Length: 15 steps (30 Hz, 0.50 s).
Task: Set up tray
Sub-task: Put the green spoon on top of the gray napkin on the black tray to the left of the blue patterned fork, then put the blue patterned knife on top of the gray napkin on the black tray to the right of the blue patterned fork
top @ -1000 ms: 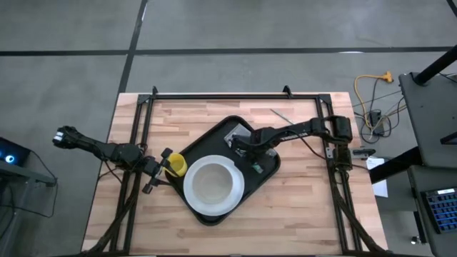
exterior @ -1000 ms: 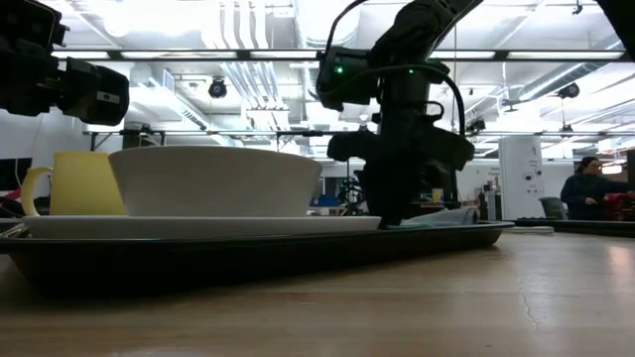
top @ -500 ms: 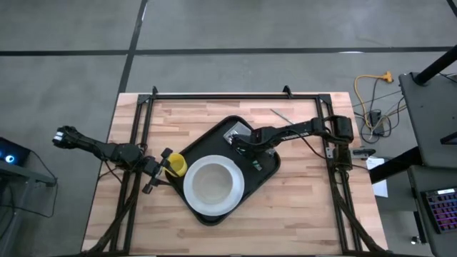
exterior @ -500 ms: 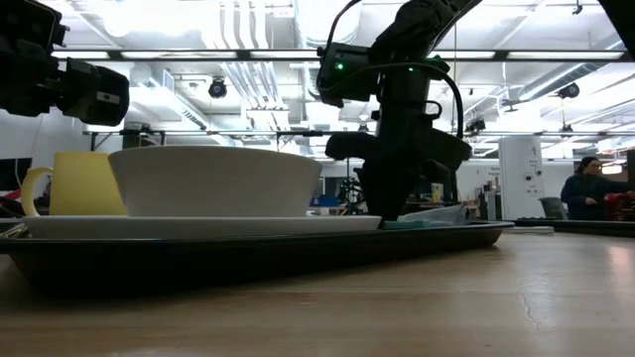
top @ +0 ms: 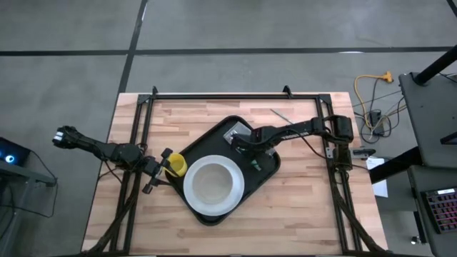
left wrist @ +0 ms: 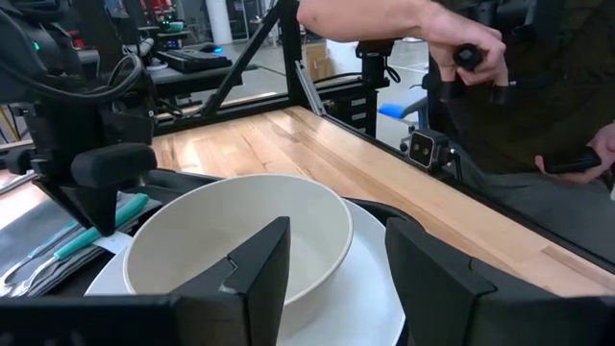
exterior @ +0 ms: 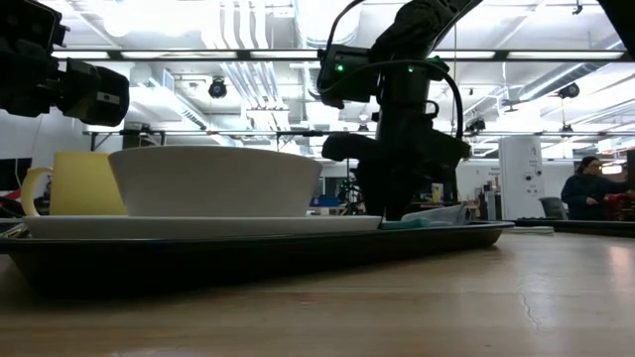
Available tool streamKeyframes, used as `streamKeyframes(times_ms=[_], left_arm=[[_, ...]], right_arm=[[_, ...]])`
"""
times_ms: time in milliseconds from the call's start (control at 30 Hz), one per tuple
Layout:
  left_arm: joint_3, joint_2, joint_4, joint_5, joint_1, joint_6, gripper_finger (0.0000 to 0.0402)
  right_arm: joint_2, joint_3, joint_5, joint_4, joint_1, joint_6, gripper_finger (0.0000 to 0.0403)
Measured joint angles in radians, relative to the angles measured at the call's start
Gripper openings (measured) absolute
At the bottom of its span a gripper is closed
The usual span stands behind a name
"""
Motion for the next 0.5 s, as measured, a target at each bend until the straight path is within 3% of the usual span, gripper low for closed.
streamKeyframes(times_ms=[500], left_arm=[[0.000, 0.000, 0.000, 0.000, 0.000, 0.000, 0.0159]], right_arm=[[-0.005, 0.040, 0.130, -0.022, 0.007, 0.018, 0.0195]])
